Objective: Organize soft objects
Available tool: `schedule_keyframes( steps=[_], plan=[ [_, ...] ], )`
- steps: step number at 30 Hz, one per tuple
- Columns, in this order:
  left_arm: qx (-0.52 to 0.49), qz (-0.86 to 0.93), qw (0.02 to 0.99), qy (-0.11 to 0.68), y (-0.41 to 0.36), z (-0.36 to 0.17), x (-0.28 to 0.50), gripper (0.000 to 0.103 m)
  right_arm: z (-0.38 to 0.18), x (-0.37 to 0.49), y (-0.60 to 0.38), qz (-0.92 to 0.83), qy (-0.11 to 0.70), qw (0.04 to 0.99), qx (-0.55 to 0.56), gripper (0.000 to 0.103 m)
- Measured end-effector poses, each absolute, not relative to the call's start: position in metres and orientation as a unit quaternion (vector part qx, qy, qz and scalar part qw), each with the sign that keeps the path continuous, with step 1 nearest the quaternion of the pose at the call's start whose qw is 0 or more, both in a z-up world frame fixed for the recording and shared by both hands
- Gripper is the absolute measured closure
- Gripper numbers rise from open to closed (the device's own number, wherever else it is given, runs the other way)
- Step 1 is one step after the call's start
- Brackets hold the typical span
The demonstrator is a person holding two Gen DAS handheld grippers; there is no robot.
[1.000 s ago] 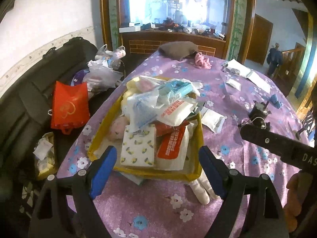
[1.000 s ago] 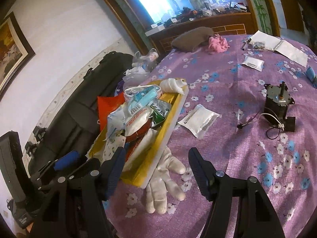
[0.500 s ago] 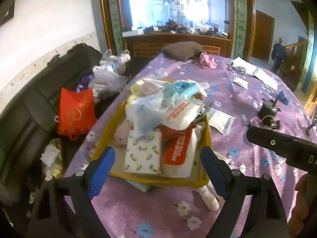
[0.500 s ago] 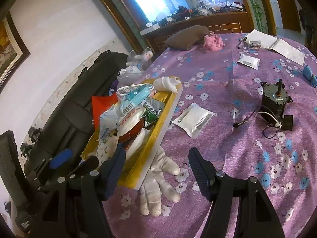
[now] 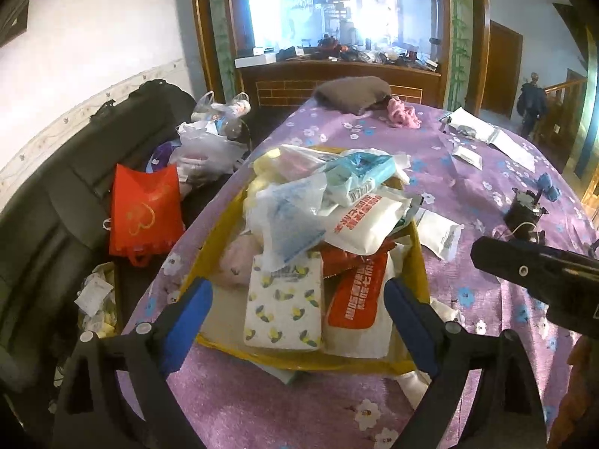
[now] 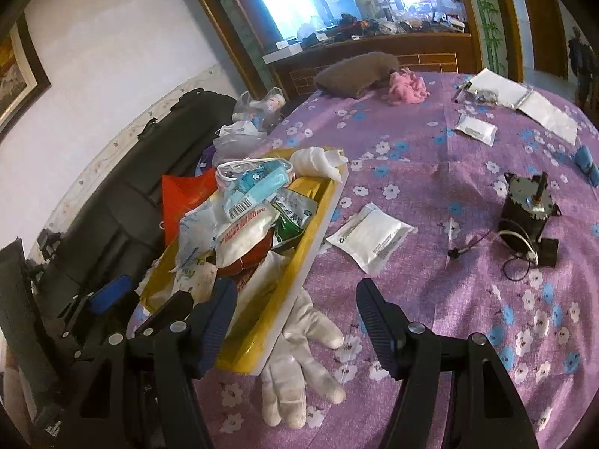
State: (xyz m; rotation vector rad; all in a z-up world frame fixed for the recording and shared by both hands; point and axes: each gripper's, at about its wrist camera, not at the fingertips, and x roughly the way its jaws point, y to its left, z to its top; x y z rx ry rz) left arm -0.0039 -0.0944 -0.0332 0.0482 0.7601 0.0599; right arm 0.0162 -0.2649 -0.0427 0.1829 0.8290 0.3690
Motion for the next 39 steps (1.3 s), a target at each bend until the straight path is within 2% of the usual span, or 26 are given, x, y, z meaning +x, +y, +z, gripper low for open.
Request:
schedule_keyframes(
  steps=[39],
  plan=[
    [0.020,0.048,0.925,0.377,-0.079,-0.033,-0.014,0.010,-0.038,0.007,-0.236,0.200,0.399,0.894,0.052,0.028]
  ],
)
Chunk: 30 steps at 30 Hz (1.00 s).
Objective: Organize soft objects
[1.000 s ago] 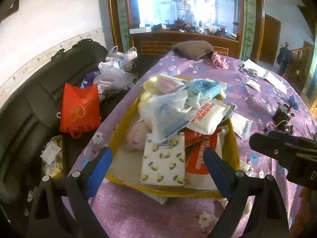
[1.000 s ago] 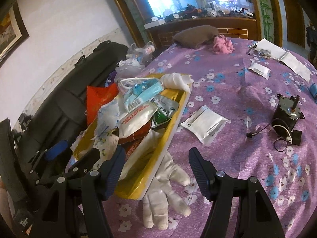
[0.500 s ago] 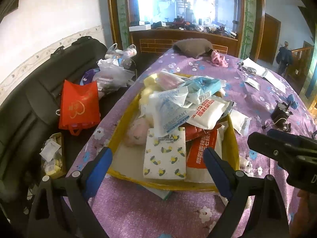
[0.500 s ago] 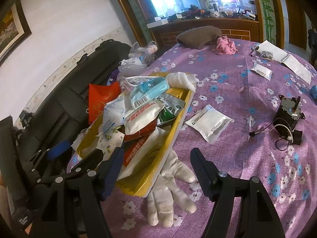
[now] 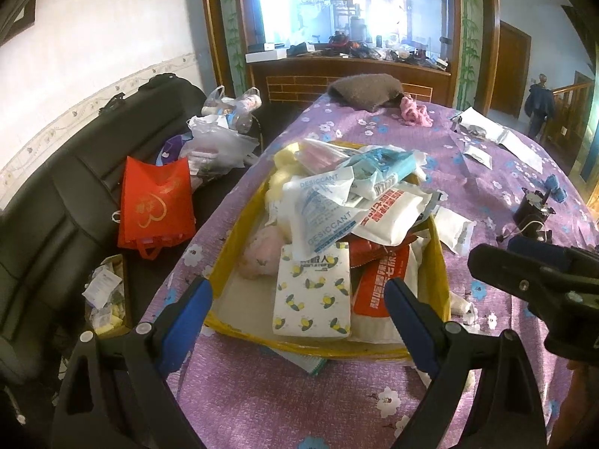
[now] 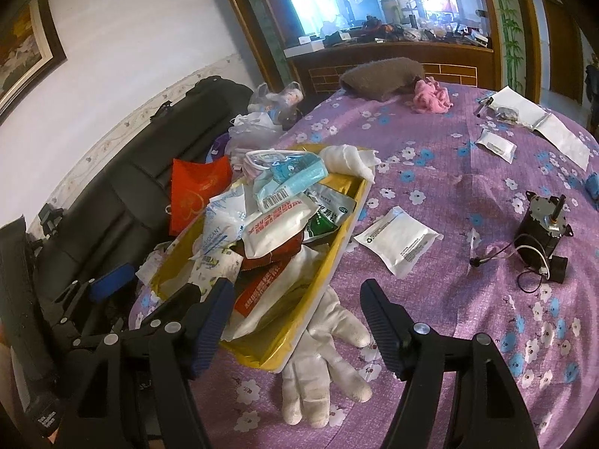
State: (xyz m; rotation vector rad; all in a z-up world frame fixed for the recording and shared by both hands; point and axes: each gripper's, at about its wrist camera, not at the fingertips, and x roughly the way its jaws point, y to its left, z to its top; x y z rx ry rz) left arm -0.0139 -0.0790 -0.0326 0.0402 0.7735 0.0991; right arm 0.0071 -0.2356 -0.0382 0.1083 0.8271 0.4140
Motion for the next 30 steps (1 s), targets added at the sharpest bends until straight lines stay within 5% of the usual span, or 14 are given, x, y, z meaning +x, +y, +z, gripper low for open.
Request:
schedule_keyframes(
  steps=[30],
  plan=[
    [0.026,0.066,0.925,0.374,-0.061,-0.028,-0.008,0.009,-0.035,0.015,-0.214,0.210,0.394,0.895,0.023,0.028]
  ],
)
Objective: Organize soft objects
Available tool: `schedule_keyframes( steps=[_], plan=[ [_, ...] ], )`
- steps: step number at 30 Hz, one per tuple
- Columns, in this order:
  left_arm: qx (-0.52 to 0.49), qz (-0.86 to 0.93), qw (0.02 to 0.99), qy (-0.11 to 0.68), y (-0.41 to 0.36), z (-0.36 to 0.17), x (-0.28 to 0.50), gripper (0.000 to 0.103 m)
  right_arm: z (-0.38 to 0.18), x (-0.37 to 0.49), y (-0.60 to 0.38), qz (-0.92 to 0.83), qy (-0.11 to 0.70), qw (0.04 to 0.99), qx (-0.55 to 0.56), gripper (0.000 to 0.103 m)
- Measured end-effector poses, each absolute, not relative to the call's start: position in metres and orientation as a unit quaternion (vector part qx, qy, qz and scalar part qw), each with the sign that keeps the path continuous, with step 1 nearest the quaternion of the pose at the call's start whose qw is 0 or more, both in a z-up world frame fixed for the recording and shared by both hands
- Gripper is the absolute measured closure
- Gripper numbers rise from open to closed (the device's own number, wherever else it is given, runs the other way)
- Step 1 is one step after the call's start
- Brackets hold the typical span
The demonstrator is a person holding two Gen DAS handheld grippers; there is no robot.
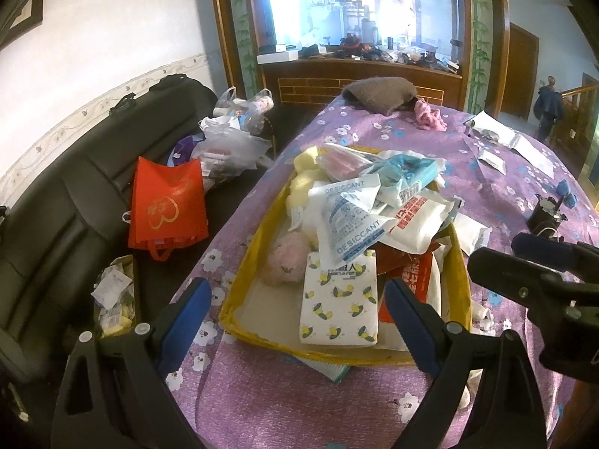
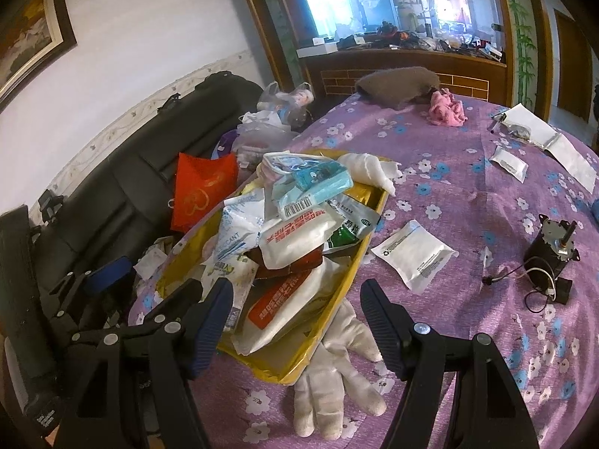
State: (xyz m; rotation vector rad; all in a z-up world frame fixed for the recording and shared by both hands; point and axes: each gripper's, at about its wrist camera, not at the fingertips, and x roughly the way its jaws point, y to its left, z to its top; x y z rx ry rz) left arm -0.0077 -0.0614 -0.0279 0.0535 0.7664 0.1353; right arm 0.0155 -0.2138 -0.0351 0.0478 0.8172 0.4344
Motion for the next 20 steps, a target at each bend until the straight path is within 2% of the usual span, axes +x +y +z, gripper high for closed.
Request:
schedule_keyframes(
  steps=[12,20],
  plan=[
    [0.028,0.066,0.919,0.388,-0.0585,-0.0380,-0.0041,0.009,-0.0398,0.0189,-0.2103,0.210,0.398,0.893,0.023,0.028],
    [0.062,0.077,0.927,0.361,-0.0670,-0.0359,-0.0063,0.009,-0.0421,0.0188,-0.2088,0.209,0.401,0.892,0.020,0.028]
  ],
)
